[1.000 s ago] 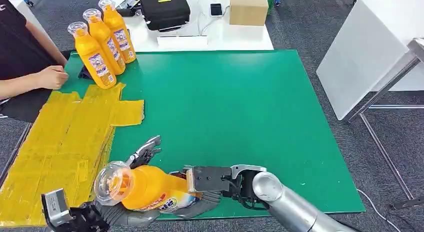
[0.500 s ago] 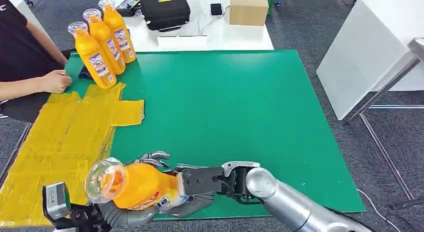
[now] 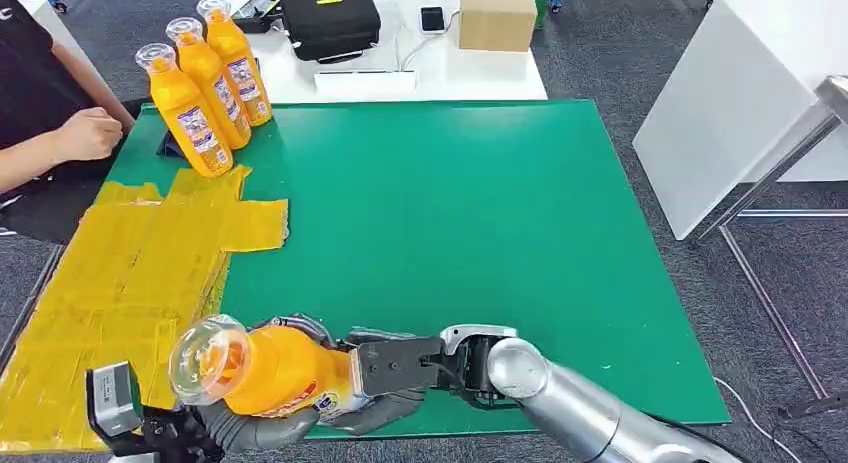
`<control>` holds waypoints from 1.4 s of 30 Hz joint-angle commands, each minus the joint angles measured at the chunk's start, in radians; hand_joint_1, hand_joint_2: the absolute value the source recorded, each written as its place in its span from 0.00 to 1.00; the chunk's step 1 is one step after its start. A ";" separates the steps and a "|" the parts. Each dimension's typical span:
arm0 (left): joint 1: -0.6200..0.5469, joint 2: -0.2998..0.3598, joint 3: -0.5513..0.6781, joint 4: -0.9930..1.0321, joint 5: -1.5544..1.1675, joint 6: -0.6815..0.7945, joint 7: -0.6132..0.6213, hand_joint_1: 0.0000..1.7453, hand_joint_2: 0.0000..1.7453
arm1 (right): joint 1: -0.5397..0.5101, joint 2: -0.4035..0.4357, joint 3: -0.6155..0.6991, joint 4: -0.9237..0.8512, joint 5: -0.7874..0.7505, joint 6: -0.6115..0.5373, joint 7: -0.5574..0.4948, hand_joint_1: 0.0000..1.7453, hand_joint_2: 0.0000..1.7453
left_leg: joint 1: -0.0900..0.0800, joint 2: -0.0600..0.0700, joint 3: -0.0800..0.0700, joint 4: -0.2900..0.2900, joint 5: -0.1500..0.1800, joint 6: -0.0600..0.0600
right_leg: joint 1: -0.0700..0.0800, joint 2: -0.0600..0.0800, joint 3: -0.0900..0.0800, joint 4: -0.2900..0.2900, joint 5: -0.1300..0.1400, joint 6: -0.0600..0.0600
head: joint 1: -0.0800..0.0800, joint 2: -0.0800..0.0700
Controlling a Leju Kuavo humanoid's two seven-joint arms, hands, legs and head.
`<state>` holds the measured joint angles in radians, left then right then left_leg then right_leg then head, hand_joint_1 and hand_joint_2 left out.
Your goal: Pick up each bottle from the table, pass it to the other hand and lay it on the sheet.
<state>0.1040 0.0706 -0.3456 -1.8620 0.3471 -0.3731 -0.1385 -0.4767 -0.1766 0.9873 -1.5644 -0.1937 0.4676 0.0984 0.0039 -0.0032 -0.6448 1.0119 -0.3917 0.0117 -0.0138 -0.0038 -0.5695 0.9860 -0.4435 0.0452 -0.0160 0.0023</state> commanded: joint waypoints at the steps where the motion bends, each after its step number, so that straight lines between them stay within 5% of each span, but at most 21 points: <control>1: 0.016 -0.022 0.105 0.032 -0.158 0.088 -0.048 1.00 1.00 | 0.067 -0.086 -0.141 -0.088 0.098 -0.151 0.020 0.00 0.00 | 0.000 0.000 0.003 0.000 -0.001 0.000 | 0.001 -0.001 0.003 -0.001 -0.001 -0.002 | 0.000 0.000; 9: -0.009 -0.046 0.337 0.046 -0.882 0.544 -0.145 1.00 1.00 | 0.299 -0.167 -0.444 -0.329 0.205 -0.199 -0.008 0.00 0.00 | 0.000 -0.005 0.001 0.001 -0.001 0.000 | 0.001 -0.005 0.003 0.000 -0.003 -0.002 | 0.000 0.000; 18: -0.066 0.064 0.314 0.319 -1.463 0.866 -0.068 1.00 1.00 | 0.390 -0.251 -0.570 -0.456 0.206 -0.204 -0.047 0.00 0.00 | -0.001 -0.004 0.001 -0.001 0.000 0.000 | 0.000 -0.004 0.002 -0.001 -0.001 -0.001 | 0.000 0.000; 26: -0.143 0.081 0.264 0.579 -1.557 0.909 -0.025 1.00 1.00 | 0.426 -0.285 -0.576 -0.484 0.226 -0.188 -0.054 0.00 0.00 | 0.000 -0.003 0.002 -0.002 0.000 -0.001 | 0.000 -0.003 0.003 -0.002 -0.001 -0.002 | 0.000 0.000; 34: -0.143 0.081 0.264 0.579 -1.557 0.909 -0.025 1.00 1.00 | 0.426 -0.285 -0.576 -0.484 0.226 -0.188 -0.054 0.00 0.00 | -0.001 -0.002 0.001 -0.001 0.000 0.000 | -0.001 -0.002 0.001 -0.001 -0.001 -0.001 | 0.000 0.000; 40: -0.234 0.096 0.222 0.836 -1.609 0.837 0.014 1.00 1.00 | 0.444 -0.298 -0.564 -0.497 0.227 -0.180 -0.056 0.00 0.00 | 0.000 -0.002 0.005 -0.002 -0.001 -0.001 | 0.001 -0.003 0.005 -0.002 -0.001 -0.003 | 0.000 0.000; 41: -0.234 0.096 0.221 0.837 -1.578 0.808 -0.001 0.00 1.00 | 0.451 -0.295 -0.567 -0.497 0.228 -0.180 -0.057 0.00 0.00 | 0.000 -0.003 0.003 -0.002 0.000 -0.001 | 0.001 -0.003 0.003 -0.002 -0.001 -0.002 | 0.000 0.000; 42: -0.241 0.099 0.217 0.841 -1.618 0.807 0.056 0.00 0.00 | 0.454 -0.293 -0.568 -0.494 0.230 -0.179 -0.056 0.00 0.00 | 0.000 -0.002 0.003 -0.002 0.000 -0.001 | 0.001 -0.002 0.003 -0.002 -0.001 -0.002 | 0.000 0.000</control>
<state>-0.0345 0.1510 -0.0725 -1.2839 -1.2566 0.4967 -0.1404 -0.0427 -0.4658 0.4177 -2.0599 0.0301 0.2834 0.0420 0.0037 -0.0032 -0.6480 1.0119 -0.3915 0.0120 -0.0140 -0.0042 -0.5732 0.9857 -0.4432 0.0453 -0.0160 0.0023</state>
